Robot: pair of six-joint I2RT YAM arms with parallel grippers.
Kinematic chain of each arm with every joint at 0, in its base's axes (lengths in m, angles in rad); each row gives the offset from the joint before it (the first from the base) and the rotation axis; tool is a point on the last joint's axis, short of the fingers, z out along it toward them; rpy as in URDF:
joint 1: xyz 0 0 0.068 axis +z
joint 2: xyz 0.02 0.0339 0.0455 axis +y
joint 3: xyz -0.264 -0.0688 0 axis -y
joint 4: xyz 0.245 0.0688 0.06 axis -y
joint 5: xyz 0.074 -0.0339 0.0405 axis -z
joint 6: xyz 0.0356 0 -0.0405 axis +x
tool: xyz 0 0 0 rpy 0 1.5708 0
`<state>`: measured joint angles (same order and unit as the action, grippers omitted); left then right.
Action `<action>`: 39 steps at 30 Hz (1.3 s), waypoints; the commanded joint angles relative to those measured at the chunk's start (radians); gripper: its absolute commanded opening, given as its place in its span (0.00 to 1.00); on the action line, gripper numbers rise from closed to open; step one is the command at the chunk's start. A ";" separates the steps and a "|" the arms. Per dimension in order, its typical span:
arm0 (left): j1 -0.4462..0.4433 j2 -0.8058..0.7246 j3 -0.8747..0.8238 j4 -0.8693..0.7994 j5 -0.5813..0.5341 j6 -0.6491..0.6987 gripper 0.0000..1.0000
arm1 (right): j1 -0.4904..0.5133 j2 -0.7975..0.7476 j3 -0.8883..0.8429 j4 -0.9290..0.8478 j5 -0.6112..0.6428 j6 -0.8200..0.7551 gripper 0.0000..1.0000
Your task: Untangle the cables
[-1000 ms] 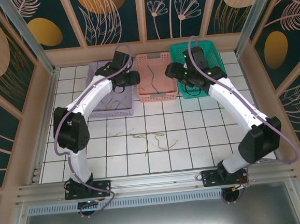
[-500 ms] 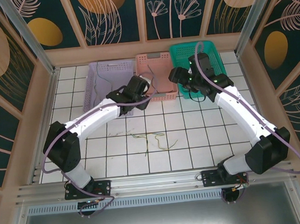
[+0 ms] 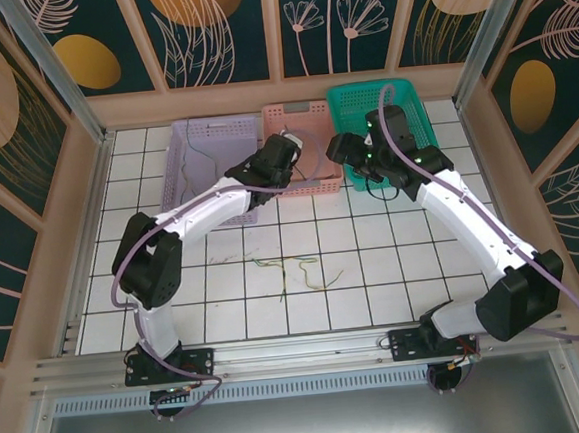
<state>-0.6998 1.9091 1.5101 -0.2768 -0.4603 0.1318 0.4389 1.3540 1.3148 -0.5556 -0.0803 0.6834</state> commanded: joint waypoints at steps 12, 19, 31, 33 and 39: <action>0.203 0.067 0.212 -0.045 0.222 -0.245 0.00 | -0.006 -0.035 -0.037 0.028 -0.034 0.015 0.73; 0.350 0.081 0.204 -0.051 0.400 -0.443 0.00 | -0.006 -0.026 -0.038 0.036 -0.041 0.019 0.73; 0.519 0.225 0.239 -0.202 0.338 -0.611 0.00 | -0.002 -0.013 -0.051 0.057 -0.058 0.036 0.72; 0.524 0.257 0.265 -0.226 0.327 -0.634 0.00 | 0.000 -0.010 -0.051 0.058 -0.058 0.037 0.72; 0.536 0.326 0.297 -0.259 0.364 -0.735 0.00 | 0.001 -0.015 -0.057 0.057 -0.053 0.042 0.72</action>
<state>-0.1719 2.1948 1.7859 -0.4572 -0.1101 -0.5312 0.4385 1.3445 1.2766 -0.5190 -0.1257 0.7139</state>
